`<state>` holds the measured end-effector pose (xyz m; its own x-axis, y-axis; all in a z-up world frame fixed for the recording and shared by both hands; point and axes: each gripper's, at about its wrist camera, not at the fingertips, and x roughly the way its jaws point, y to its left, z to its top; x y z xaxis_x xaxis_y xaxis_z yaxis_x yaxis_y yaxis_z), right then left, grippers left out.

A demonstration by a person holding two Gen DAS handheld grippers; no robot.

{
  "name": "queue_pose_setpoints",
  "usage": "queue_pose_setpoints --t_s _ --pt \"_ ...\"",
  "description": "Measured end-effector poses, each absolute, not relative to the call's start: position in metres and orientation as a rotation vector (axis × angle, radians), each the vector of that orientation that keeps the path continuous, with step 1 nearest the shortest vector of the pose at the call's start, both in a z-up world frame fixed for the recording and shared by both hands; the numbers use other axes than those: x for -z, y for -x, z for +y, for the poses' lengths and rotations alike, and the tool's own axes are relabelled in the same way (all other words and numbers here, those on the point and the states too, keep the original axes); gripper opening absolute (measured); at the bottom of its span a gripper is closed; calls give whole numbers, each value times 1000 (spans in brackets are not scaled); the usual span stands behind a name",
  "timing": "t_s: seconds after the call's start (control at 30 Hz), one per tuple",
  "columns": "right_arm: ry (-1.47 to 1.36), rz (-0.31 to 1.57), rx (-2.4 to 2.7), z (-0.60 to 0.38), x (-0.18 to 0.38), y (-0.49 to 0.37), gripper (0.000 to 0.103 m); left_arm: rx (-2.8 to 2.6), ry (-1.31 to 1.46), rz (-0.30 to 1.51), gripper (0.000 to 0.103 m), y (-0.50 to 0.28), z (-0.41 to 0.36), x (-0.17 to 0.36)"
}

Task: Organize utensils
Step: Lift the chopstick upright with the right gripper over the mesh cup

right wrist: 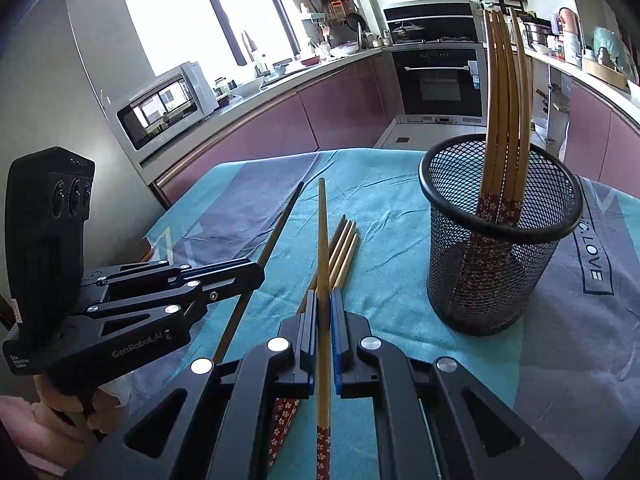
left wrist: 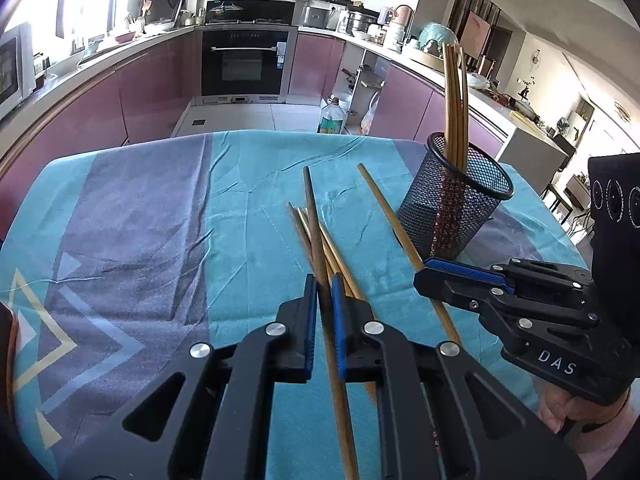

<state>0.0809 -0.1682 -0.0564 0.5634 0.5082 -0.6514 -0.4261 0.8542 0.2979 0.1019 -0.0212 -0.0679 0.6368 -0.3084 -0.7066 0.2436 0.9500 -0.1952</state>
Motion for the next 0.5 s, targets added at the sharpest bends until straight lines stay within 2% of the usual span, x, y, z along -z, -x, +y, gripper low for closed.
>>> queue_pose_setpoints --t_s 0.5 --pt "-148 731 -555 -184 34 -66 5 374 96 759 8 -80 -17 34"
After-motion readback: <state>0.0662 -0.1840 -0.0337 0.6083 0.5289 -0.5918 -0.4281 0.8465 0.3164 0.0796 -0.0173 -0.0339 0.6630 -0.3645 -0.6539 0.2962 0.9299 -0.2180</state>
